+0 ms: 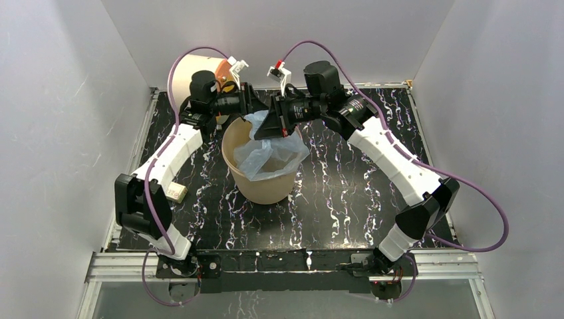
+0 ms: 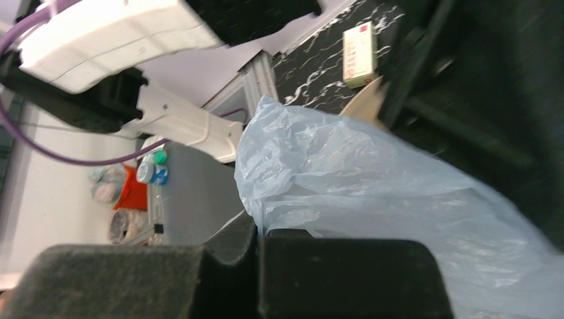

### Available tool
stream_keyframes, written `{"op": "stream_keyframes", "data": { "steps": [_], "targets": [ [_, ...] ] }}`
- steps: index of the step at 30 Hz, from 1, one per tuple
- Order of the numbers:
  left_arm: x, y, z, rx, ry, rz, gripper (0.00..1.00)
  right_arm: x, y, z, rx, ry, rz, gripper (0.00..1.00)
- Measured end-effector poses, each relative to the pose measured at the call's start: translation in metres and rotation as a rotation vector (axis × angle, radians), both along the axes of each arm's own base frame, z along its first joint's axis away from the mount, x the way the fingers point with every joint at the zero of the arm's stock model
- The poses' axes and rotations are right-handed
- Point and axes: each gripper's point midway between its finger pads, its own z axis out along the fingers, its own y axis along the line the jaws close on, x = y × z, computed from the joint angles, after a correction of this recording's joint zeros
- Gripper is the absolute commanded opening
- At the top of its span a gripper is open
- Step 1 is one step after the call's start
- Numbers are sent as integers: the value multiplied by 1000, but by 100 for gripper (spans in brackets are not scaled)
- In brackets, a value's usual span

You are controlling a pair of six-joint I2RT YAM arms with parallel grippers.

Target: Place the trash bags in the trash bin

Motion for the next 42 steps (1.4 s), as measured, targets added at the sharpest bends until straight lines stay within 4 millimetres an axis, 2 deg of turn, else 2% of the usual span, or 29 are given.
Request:
{"op": "stream_keyframes", "data": {
  "steps": [3, 7, 11, 13, 16, 18, 22, 24, 26, 32, 37, 40, 42],
  "targets": [
    [-24, -3, -9, 58, -12, -59, 40, 12, 0, -4, -20, -22, -65, 0],
    [-51, 8, -16, 123, -36, -84, 31, 28, -2, -6, -46, -52, -158, 0],
    [-60, 20, -28, 211, -55, -46, 23, 41, -5, -8, -65, -65, -238, 0],
    [-58, 27, -43, 270, -39, -10, 22, 45, -6, -9, -73, -66, -268, 0],
    [-53, 37, -69, 354, 9, 50, 25, 50, -9, -13, -93, -60, -304, 0],
    [-49, 45, -80, 408, 33, 102, 39, 53, -10, -16, -105, -54, -327, 0],
    [-35, 55, -82, 461, 23, 194, 53, 60, -12, -23, -126, -47, -361, 0],
    [-28, 61, -77, 479, 9, 250, 55, 62, -11, -26, -134, -44, -369, 0],
    [-23, 67, -67, 486, -11, 306, 61, 65, -9, -32, -145, -38, -374, 0],
    [-23, 106, -15, 496, -129, 576, 78, 78, -1, -58, -205, -1, -380, 0],
    [-33, 149, 25, 493, -211, 816, 78, 89, 10, -82, -267, 40, -365, 0],
    [-44, 156, 29, 479, -230, 829, 79, 97, 17, -90, -297, 46, -360, 0],
    [-53, 146, 26, 458, -239, 758, 79, 102, 20, -93, -312, 48, -364, 0]
  ]
}}
